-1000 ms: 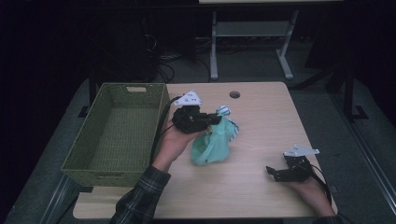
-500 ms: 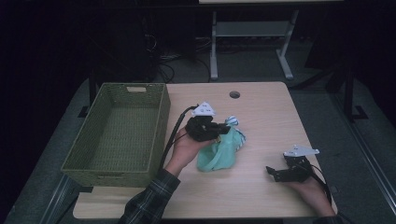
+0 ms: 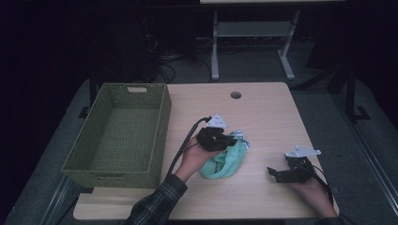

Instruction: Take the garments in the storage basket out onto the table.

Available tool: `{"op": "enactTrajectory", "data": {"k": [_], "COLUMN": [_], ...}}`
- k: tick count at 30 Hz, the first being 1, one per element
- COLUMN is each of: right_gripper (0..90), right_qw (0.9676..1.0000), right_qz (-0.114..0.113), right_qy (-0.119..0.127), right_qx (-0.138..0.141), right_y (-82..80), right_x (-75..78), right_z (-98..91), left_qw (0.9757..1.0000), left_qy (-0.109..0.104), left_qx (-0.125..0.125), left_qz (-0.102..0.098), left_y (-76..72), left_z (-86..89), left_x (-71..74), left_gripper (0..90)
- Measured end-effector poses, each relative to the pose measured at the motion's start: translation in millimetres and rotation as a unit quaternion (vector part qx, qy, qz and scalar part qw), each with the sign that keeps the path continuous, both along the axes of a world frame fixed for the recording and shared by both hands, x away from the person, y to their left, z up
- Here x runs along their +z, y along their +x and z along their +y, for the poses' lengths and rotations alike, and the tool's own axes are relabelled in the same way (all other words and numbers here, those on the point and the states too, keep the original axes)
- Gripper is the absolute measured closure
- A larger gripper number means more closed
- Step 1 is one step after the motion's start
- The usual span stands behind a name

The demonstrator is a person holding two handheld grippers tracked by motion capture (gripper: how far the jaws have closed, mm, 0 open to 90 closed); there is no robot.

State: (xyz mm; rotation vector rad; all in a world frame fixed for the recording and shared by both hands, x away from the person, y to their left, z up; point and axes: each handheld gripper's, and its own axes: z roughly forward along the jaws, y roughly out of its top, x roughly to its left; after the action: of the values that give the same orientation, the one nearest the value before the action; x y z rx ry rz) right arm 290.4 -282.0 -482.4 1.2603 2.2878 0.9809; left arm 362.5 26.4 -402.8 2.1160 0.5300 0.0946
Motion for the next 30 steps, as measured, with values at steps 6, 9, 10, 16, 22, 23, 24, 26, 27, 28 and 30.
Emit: {"op": "enactTrajectory", "data": {"k": [6,9,10,16,22,23,24,26,27,28,30], "right_gripper": [8.6,8.6,8.6,8.6,8.6,8.6,8.6,8.6,8.6,8.6,8.6], "right_qw": [1.0000,1.0000,1.0000,1.0000,1.0000,1.0000,1.0000,1.0000,1.0000,1.0000,1.0000], "right_qz": [0.000,0.000,0.000,0.000,0.000,0.000,0.000,0.000,0.000,0.000,0.000], "right_qy": [0.000,0.000,0.000,0.000,0.001,0.001,0.001,0.001,0.001,0.001,0.001], "right_qx": [0.000,0.000,0.001,0.001,0.002,0.002,0.002,0.002,0.002,0.002,0.002], "right_y": [0.0,0.0,0.0,-0.1,-0.1,-0.1,-0.1,-0.1,-0.1,-0.1,-0.1], "right_x": [0.0,0.0,0.0,0.0,0.0,0.0,0.0,0.0,0.0,0.0,0.0], "right_z": [0.0,0.0,0.0,0.2,0.2,0.2,0.2,0.3,0.2,0.2,0.2], "left_qw": [0.9998,0.9996,0.9995,0.9983,0.9983,0.9984,0.9985,0.9987,0.9989,0.9989,0.9989], "left_qy": [0.011,0.019,0.023,0.043,0.038,0.037,0.037,0.037,0.032,0.034,0.033], "left_qx": [-0.007,-0.010,-0.010,-0.018,-0.019,-0.019,-0.020,-0.020,-0.021,-0.021,-0.022], "left_qz": [0.015,0.020,0.021,0.035,0.039,0.038,0.036,0.028,0.027,0.024,0.026], "left_y": [0.7,0.5,0.4,0.0,0.6,0.4,0.3,-0.3,-1.1,-1.3,-2.4], "left_z": [-2.9,-5.1,-5.7,-10.6,-6.9,-5.5,-4.4,-1.0,0.4,2.4,5.3], "left_x": [-15.3,-24.0,-26.9,-44.9,-41.0,-38.4,-35.7,-29.8,-27.1,-24.1,-19.1], "left_gripper": [82.2,82.1,82.1,81.3,65.6,62.6,58.9,52.9,51.5,49.4,44.5]}}
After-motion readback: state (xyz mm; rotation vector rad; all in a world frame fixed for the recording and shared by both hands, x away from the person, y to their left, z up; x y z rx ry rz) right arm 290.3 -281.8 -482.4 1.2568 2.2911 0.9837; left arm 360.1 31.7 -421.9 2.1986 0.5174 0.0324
